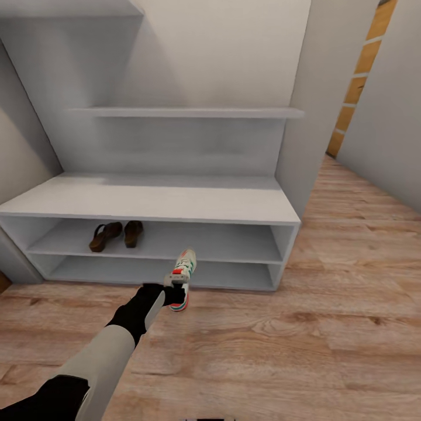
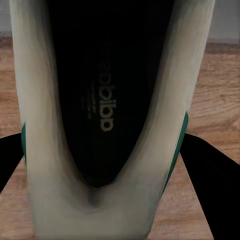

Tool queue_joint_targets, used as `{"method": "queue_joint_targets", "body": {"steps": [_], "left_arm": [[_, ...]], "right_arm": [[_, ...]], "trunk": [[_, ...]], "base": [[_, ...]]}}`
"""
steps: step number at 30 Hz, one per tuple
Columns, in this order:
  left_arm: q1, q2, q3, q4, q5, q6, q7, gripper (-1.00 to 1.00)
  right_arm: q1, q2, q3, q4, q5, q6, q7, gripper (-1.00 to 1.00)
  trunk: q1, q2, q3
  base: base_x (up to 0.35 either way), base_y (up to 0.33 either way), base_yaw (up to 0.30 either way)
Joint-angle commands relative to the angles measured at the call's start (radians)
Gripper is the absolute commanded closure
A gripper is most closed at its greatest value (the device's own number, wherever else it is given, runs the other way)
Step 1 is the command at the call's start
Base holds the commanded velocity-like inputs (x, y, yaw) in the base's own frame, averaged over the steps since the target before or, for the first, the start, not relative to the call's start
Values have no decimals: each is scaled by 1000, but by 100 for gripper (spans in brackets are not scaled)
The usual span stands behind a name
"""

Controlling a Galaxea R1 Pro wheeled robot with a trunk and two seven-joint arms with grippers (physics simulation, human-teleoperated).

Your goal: Pick up the two gym shoes and the two sandals from the corridor floor and place them onto the hallstand (shoe rack) in the corridor, making sure they are on the rack and not on the floor. Arrange them so the two gym shoes are next to each other and the two sandals are next to each other.

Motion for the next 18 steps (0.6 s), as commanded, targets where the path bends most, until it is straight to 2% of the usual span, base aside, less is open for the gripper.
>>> {"method": "queue_joint_targets", "body": {"steps": [1,14,18], "left_arm": [[0,5,-3,-1,9,5,2,100],[-1,20,-3,-1,9,5,2,100],[0,20,-3,-1,9,5,2,100]], "right_arm": [[-1,0,-2,-1,10,4,10,100],[-1,0,-2,-1,10,4,10,100],[-1,0,-2,-1,10,4,9,100]], "trunk": [[0,0,-1],[0,0,-1],[0,0,-1]], "base": [[342,95,0],[322,169,0],[329,63,0]]}}
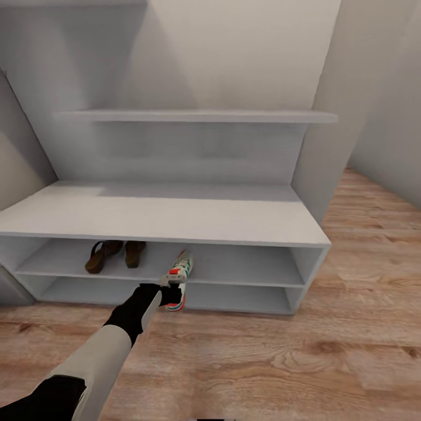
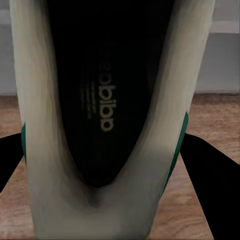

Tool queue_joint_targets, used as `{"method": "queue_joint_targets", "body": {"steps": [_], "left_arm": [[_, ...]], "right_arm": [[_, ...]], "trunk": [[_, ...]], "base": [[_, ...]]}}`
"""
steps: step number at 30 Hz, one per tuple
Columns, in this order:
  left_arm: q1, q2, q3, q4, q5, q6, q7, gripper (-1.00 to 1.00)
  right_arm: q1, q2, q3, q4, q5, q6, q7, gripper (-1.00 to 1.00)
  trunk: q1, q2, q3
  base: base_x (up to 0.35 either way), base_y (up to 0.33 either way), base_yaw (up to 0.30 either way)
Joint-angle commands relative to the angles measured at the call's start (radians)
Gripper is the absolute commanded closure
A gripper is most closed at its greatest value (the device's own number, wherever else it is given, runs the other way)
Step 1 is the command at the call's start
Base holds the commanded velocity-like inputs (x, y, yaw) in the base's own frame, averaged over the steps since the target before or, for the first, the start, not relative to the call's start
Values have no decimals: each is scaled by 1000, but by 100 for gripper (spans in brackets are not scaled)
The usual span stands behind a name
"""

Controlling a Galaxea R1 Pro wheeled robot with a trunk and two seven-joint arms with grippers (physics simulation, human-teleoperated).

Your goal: Pick up the two gym shoes and the two sandals from the corridor floor and place them onto the hallstand (shoe rack) in the corridor, making sure they are on the rack and not on the floor. Arrange them so the two gym shoes are next to each other and the two sandals are next to each other.

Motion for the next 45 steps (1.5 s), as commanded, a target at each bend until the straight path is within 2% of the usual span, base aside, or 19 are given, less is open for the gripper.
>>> {"method": "queue_joint_targets", "body": {"steps": [1,18,35,36,45], "left_arm": [[0,1,-3,-1,9,5,2,100],[-1,0,-3,-1,9,5,2,100],[0,-1,-3,-1,9,5,2,100],[0,-1,-3,-1,9,5,2,-100],[-1,-1,-3,-1,9,5,2,-100]], "right_arm": [[-1,0,-1,-1,10,4,10,100],[-1,0,-1,-1,10,4,9,100],[-1,0,-1,-1,12,4,9,100],[-1,0,-1,-1,12,4,9,100],[-1,0,-1,-1,11,4,9,100]], "trunk": [[0,0,-1],[0,0,-1],[0,0,-1],[0,0,-1],[0,0,-1]], "base": [[342,13,0],[339,-58,0],[26,-11,0],[0,0,0],[0,0,0]]}}
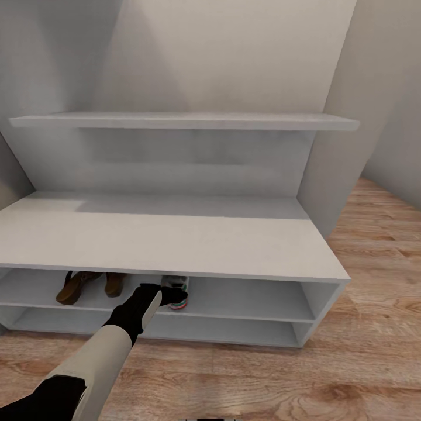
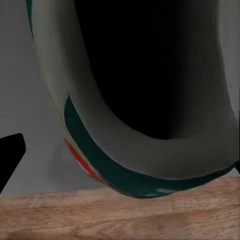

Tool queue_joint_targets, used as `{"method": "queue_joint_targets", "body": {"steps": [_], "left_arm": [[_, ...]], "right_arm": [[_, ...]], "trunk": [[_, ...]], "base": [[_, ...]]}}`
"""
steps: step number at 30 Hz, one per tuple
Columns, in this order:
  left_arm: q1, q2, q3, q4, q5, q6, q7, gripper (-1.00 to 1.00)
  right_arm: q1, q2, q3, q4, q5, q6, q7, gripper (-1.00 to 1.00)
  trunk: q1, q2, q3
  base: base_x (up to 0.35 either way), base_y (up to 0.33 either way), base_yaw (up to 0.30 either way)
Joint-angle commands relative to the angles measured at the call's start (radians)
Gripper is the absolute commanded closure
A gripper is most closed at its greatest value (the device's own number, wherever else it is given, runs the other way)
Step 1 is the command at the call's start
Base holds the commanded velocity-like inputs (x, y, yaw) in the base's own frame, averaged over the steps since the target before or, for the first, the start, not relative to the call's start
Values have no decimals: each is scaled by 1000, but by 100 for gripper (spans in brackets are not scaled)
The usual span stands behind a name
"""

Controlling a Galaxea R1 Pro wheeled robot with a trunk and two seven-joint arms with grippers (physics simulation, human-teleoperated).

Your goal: Pick up the two gym shoes and the two sandals from the corridor floor and place them onto the hallstand (shoe rack) in the corridor, making sure they are on the rack and not on the floor. Arrange them so the two gym shoes are next to each other and the two sandals are next to each other.

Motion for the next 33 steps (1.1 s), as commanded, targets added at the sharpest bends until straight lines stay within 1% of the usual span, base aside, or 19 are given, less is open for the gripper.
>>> {"method": "queue_joint_targets", "body": {"steps": [1,6,9,33], "left_arm": [[0,1,-3,-1,9,5,3,-100],[0,1,-3,-1,9,5,3,-100],[0,1,-3,-1,9,5,3,-100],[1,0,-3,-1,10,1,0,-100]], "right_arm": [[-1,0,-1,-1,10,4,9,100],[-1,0,-1,-1,11,4,9,100],[-1,0,-1,-1,10,4,9,100],[-1,0,-6,-1,6,-1,10,100]], "trunk": [[0,0,-1],[0,0,-1],[0,0,-1],[0,0,-1]], "base": [[0,0,0],[-32,0,0],[-217,0,0],[-332,0,0]]}}
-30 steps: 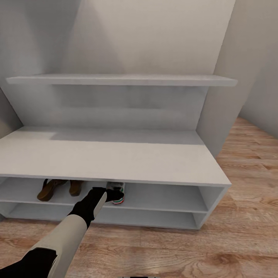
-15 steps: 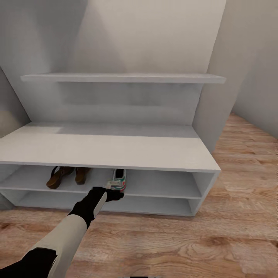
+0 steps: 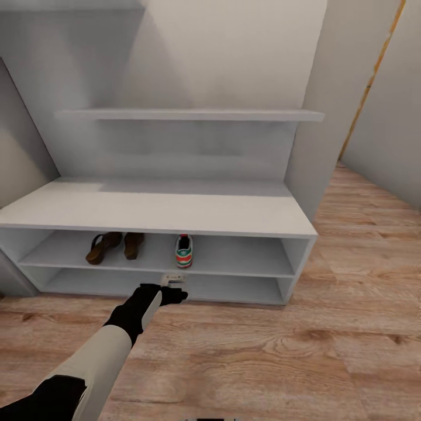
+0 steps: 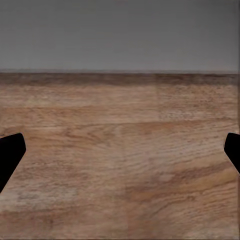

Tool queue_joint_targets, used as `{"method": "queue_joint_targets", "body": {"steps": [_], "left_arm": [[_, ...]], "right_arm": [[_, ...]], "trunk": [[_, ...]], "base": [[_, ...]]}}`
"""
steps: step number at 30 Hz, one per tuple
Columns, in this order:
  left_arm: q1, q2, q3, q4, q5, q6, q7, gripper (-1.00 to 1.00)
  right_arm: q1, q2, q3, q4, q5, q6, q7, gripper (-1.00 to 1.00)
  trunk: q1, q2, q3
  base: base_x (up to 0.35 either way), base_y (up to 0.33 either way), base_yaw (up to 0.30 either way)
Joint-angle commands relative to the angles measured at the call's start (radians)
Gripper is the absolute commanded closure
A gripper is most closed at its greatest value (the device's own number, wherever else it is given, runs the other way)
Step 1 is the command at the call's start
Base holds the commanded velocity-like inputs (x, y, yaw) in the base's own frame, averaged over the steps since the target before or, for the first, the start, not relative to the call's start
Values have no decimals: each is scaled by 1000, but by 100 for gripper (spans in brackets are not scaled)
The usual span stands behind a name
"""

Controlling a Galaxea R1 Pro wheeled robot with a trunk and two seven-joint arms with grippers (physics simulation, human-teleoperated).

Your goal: Pick up the two gym shoes and the two sandals from the corridor floor and place them onto the hallstand (shoe rack) in the corridor, making sure they are on the rack and not on the floor. Arrange them so the two gym shoes are next to each other and the two sandals are next to each other.

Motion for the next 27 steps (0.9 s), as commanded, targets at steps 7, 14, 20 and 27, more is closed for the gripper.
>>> {"method": "queue_joint_targets", "body": {"steps": [7,14,20,27], "left_arm": [[2,1,-4,0,11,-84,2,-100],[9,1,-4,0,10,-142,3,-100],[11,26,-4,3,14,-196,4,-100],[12,30,-4,9,18,-201,3,-100]], "right_arm": [[-1,1,-3,-1,8,0,9,100],[-1,1,-2,-1,7,-1,9,100],[-1,1,-2,-2,6,2,11,100],[-1,2,-5,-2,5,7,11,100]], "trunk": [[-1,0,-1],[-1,0,-1],[-1,0,-1],[-1,0,-1]], "base": [[-336,0,0],[-309,0,0],[-238,0,0],[-39,0,0]]}}
